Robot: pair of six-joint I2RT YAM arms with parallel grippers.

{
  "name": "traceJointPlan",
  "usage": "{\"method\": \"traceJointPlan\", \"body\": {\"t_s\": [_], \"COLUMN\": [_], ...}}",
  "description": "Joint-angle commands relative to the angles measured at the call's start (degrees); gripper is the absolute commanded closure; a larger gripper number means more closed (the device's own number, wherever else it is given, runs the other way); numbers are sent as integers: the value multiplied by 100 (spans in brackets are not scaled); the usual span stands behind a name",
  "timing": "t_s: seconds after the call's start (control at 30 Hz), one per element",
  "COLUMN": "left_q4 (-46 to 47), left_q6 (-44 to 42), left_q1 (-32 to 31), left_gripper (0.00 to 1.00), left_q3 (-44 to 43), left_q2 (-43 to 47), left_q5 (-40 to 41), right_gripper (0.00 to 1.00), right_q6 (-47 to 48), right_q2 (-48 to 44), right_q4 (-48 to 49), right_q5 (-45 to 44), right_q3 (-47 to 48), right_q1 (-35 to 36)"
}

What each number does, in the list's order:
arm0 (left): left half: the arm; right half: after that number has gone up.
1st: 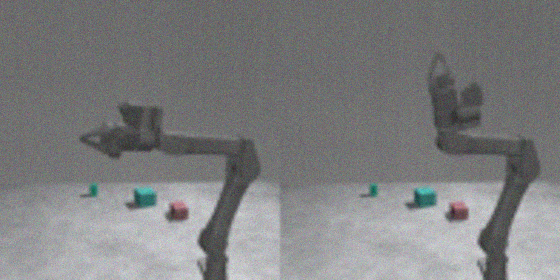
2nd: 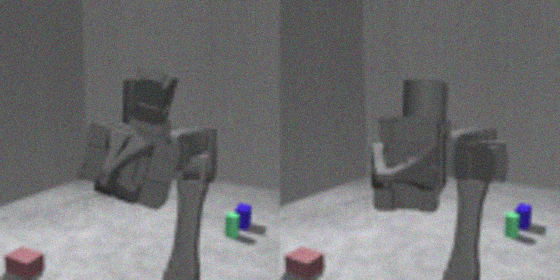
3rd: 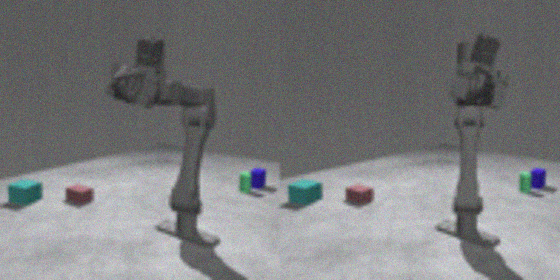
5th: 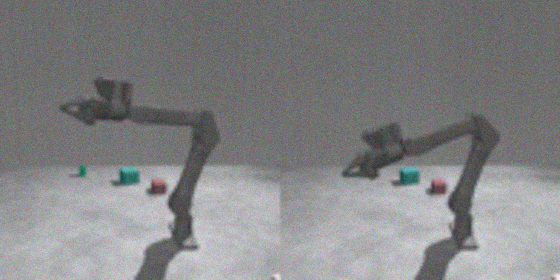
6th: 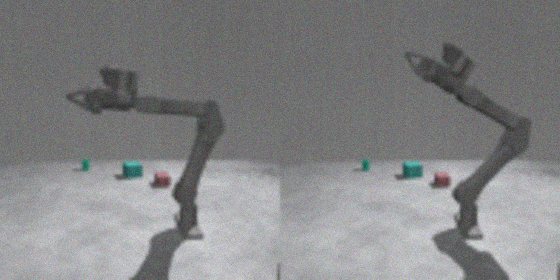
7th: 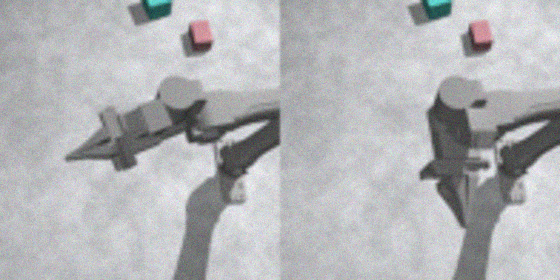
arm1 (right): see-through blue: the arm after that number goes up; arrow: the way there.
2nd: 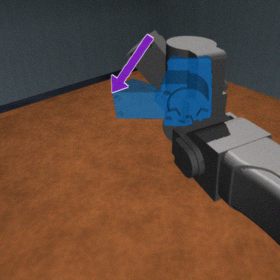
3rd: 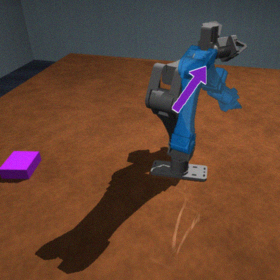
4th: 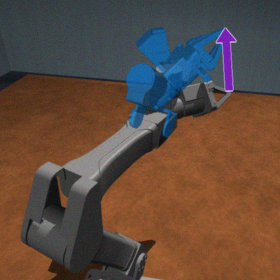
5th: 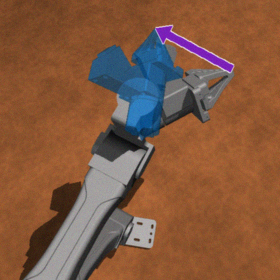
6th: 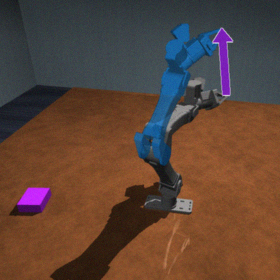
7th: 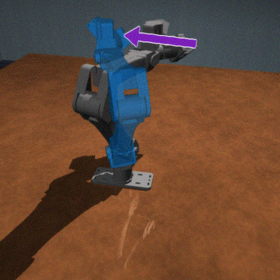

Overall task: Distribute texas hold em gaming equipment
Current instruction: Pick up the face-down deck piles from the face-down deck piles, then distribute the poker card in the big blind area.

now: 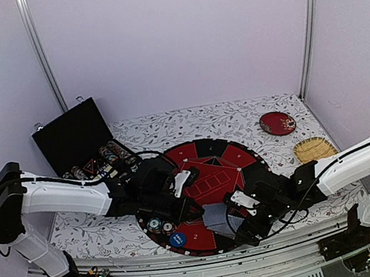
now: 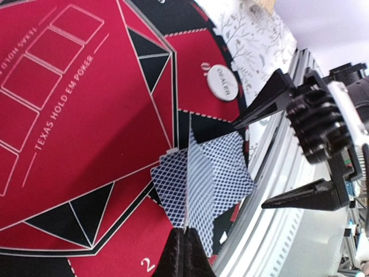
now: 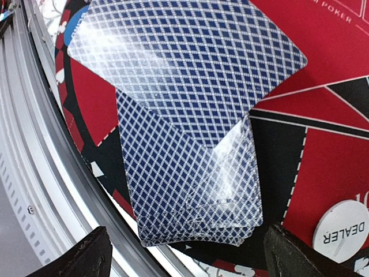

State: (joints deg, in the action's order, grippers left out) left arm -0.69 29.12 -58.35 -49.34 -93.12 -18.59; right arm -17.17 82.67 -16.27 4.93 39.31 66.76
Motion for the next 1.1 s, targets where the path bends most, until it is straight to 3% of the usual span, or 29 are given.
{"method": "traceJointPlan", "body": {"t_s": [0.0, 0.2, 0.33, 0.5, 0.63, 0.8, 1.07], "left_q4": [271, -59, -926, -2266, -2693, -2771, -3124], "left_q6": [7, -87, -274, -668, -1025, -1407, -1862], "left_q1": [150, 737, 1235, 2283, 3200, 4142, 4550], "left_gripper": [100, 100, 100, 100, 100, 100, 100], "left_q3": [197, 530, 582, 555, 571, 574, -255], "left_q2": [388, 1291, 1948, 2710, 3076, 2637, 1344], "left_q5": [105, 163, 284, 299, 42, -732, -1222], "right_gripper": [6, 6, 6, 6, 6, 6, 6], "right_q6": [-6, 1, 3, 41, 85, 186, 252], "right_q2": [-168, -219, -251, -279, -259, -202, -418], "right_q4": [-48, -51, -75, -95, -77, -133, -137], "right_q5": [77, 87, 63, 53, 56, 44, 12], "right_q3": [-73, -91, -96, -74, -80, -30, -92], "right_q1": [-101, -134, -156, -179, -205, -240, -349]}}
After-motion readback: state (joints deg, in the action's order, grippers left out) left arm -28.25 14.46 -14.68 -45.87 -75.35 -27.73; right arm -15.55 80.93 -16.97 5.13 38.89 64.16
